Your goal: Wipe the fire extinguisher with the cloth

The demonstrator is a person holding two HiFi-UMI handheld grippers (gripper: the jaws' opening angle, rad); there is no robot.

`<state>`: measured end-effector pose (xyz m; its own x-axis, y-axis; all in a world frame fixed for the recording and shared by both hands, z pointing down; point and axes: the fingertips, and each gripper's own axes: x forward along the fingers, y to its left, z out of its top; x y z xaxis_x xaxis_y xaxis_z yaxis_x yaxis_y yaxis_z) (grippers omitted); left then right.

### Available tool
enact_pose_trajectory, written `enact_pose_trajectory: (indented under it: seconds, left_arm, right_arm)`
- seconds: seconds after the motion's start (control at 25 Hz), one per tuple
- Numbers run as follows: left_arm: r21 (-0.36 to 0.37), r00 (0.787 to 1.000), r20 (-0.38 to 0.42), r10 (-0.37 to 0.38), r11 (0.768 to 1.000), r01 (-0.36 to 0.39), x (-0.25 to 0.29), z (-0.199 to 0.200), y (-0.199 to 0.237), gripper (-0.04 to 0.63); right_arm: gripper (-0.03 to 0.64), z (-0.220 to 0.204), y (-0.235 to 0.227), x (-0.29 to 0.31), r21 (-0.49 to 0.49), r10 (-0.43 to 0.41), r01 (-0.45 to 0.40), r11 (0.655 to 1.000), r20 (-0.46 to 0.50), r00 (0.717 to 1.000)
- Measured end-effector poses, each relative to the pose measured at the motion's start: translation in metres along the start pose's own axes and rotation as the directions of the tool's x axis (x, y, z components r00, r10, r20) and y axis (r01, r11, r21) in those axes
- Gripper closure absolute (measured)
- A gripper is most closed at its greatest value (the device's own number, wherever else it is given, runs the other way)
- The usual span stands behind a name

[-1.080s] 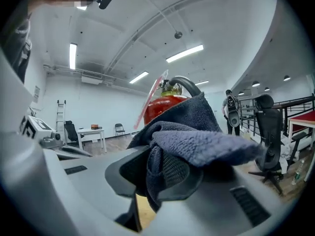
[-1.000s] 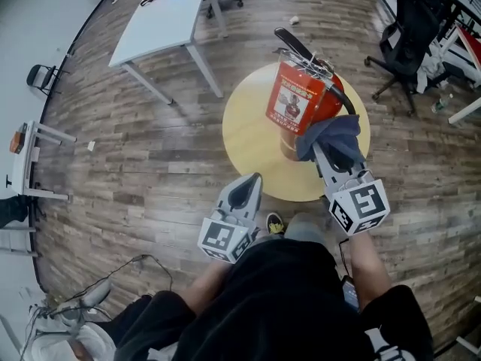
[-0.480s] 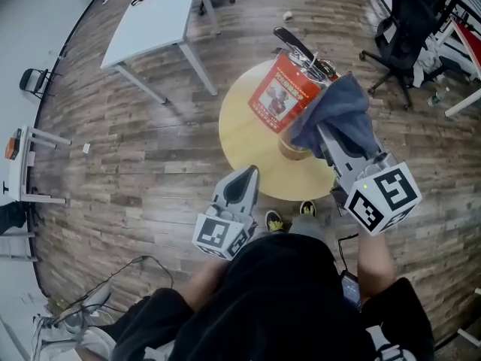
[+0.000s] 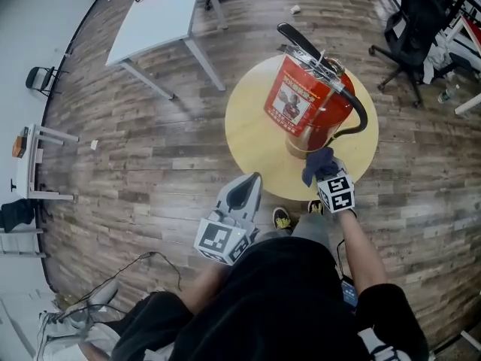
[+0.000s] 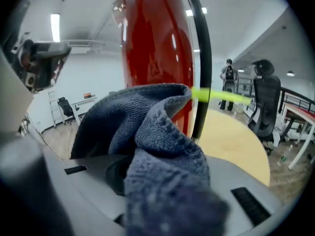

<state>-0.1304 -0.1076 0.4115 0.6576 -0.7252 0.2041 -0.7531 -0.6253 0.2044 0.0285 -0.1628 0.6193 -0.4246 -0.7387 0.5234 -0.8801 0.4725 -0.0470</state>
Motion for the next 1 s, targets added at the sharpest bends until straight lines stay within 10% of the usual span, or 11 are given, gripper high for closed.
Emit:
enact_pose_trajectory:
  seconds: [0.28, 0.44, 0.72, 1.0]
  left_arm:
    - [-0.015, 1.0, -0.024, 0.004, 1.0, -0.004, 0.003, -0.014, -0.005, 0.572]
    - [-0.02, 1.0, -0.008, -0.009, 1.0, 0.009, 0.005, -0.009, -0.01, 0.572]
    - [-0.008, 0.999, 0.026, -0.035, 0.999, 0.035, 0.009, 0.001, -0.019, 0.572]
    - [-0.005, 0.998, 0.04, -0.049, 0.999, 0.05, 0.008, 0.005, -0.028, 0.572]
  right_arm:
    - [0.548, -0.032, -0.006, 0.02, 0.232, 0.048, -0.015, 0.973, -0.136, 0.99]
    - [0.548, 0.046, 0.0, -0.031, 0.347, 0.082, -0.081, 0.934, 0.012, 0.997]
    - [0.548, 0.22, 0.032, -0.133, 0.195, 0.184, -0.221, 0.956, 0.195, 0.964]
    - [0.548, 0.293, 0.035, -0.171, 0.262, 0.244, -0.347, 0.901, 0.356, 0.902]
